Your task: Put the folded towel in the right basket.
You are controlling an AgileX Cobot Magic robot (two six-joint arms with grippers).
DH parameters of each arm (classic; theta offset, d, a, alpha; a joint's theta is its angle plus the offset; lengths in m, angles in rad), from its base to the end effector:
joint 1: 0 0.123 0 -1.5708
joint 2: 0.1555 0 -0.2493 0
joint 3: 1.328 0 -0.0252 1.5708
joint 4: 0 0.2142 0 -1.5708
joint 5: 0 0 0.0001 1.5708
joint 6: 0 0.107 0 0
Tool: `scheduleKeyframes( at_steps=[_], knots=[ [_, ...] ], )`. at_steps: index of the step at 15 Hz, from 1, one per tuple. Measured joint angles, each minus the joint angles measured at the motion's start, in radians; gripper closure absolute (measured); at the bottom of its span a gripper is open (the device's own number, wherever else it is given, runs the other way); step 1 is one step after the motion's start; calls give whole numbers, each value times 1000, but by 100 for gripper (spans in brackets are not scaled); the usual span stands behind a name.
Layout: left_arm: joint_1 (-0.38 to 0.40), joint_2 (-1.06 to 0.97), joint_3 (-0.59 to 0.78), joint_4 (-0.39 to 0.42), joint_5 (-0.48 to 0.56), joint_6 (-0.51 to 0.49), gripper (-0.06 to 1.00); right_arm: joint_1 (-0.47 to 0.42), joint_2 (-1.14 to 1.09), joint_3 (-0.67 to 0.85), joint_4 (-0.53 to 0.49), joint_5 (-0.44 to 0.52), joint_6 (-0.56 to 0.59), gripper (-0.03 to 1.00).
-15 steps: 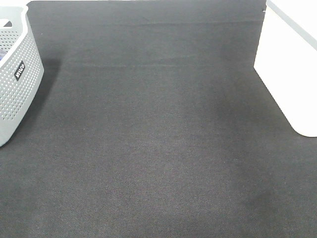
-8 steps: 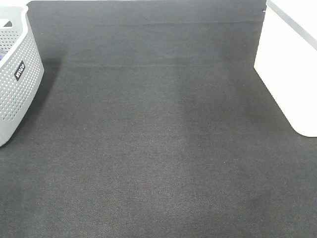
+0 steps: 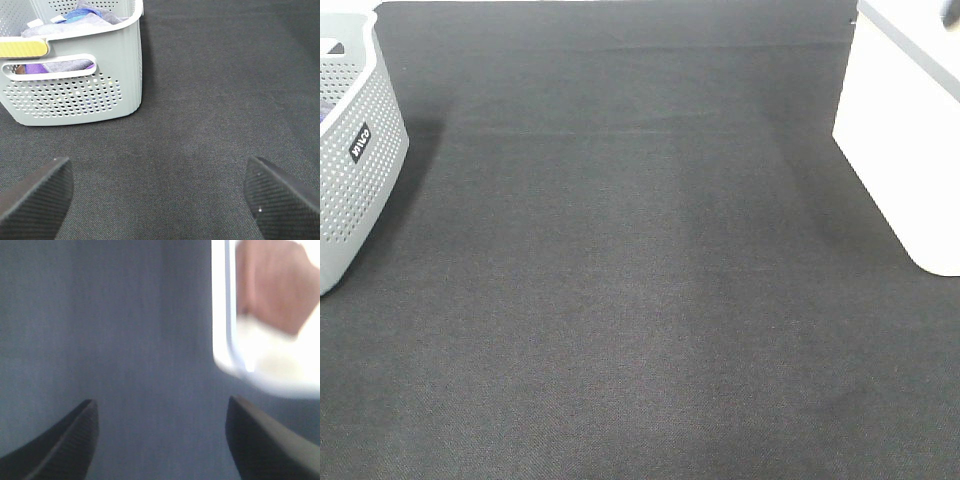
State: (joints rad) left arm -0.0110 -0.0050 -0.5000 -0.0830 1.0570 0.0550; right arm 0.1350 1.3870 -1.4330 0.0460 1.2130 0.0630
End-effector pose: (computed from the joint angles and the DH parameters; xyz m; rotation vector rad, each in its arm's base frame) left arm 0.0125 -0.0079 0.2531 0.0710 2.0322 -0.0715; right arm 0.2493 0.0385 0.3313 -0.0885 2.6532 0.1280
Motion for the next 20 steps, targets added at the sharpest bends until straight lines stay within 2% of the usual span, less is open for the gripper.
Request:
scheduleKeyframes(
  at_steps=[4, 7, 8, 9, 13, 15, 16, 20],
  knots=[
    [0, 0, 0, 0, 0, 0, 7, 0, -324, 414, 0, 0, 0, 29],
    [0, 0, 0, 0, 0, 0, 7, 0, -562, 640, 0, 0, 0, 29],
    [0, 0, 0, 0, 0, 0, 7, 0, -562, 640, 0, 0, 0, 29],
    [0, 0, 0, 0, 0, 0, 7, 0, -702, 732, 0, 2, -1, 29],
    [0, 0, 0, 0, 0, 0, 7, 0, -1055, 868, -7, 0, -2, 29],
    [0, 0, 0, 0, 0, 0, 7, 0, -1217, 888, -7, -45, -11, 29],
    [0, 0, 0, 0, 0, 0, 7, 0, -1315, 900, -4, -97, -56, 29],
    [0, 0, 0, 0, 0, 0, 7, 0, -1393, 930, 23, -138, -124, 29]
  ],
)
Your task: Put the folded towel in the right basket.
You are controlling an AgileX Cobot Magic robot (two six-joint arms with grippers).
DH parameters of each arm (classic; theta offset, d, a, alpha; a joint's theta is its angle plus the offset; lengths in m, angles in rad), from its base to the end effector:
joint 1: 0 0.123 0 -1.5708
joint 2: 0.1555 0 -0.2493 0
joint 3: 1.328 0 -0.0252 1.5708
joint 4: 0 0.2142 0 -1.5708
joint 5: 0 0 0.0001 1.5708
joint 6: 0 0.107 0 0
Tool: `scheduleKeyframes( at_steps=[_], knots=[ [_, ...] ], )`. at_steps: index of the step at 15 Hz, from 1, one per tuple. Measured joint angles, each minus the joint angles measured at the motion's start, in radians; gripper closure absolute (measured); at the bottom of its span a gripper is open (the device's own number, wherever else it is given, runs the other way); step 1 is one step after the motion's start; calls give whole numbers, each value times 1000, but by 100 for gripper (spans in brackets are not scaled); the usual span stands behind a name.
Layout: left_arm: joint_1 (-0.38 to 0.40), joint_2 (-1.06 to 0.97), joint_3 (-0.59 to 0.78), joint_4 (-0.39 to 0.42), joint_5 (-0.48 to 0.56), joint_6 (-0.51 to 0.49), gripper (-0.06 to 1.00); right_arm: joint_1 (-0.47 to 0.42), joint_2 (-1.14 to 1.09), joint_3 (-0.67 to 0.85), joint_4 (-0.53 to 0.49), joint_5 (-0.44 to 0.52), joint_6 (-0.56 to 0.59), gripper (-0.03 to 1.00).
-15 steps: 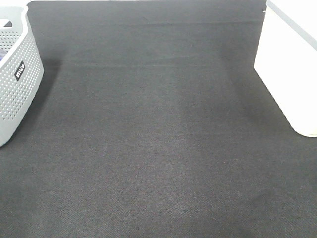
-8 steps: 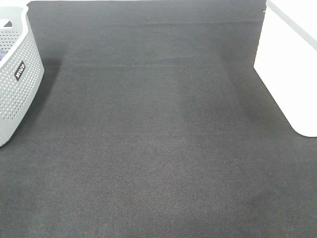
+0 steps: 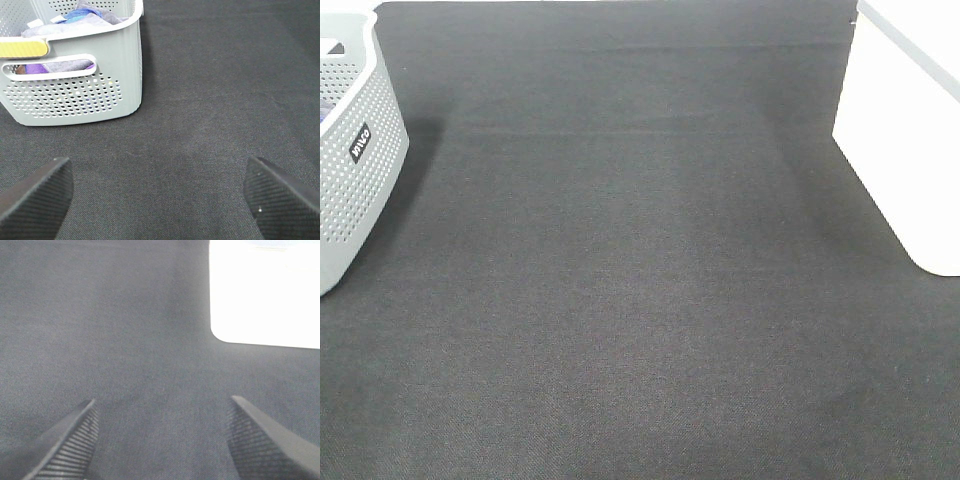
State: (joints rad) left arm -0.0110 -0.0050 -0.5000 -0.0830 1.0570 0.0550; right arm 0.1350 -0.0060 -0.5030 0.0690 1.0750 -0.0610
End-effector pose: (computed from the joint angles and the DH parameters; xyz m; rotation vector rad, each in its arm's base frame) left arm 0.0125 -0.0079 0.2531 0.0710 2.0322 -0.0715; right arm 0.0104 0.0080 0.2521 -0.2047 2.0397 0.1287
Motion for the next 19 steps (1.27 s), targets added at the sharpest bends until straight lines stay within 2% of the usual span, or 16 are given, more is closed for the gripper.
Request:
scheduleKeyframes(
  at_steps=[9, 13, 19],
  knots=[
    [0, 0, 0, 0, 0, 0, 7, -13, 0, 0, 2, -1, -2, 29],
    [0, 0, 0, 0, 0, 0, 7, -122, 0, 0, 4, -3, -2, 29],
    [0, 0, 0, 0, 0, 0, 7, -126, 0, 0, 8, -4, -2, 29]
  ],
)
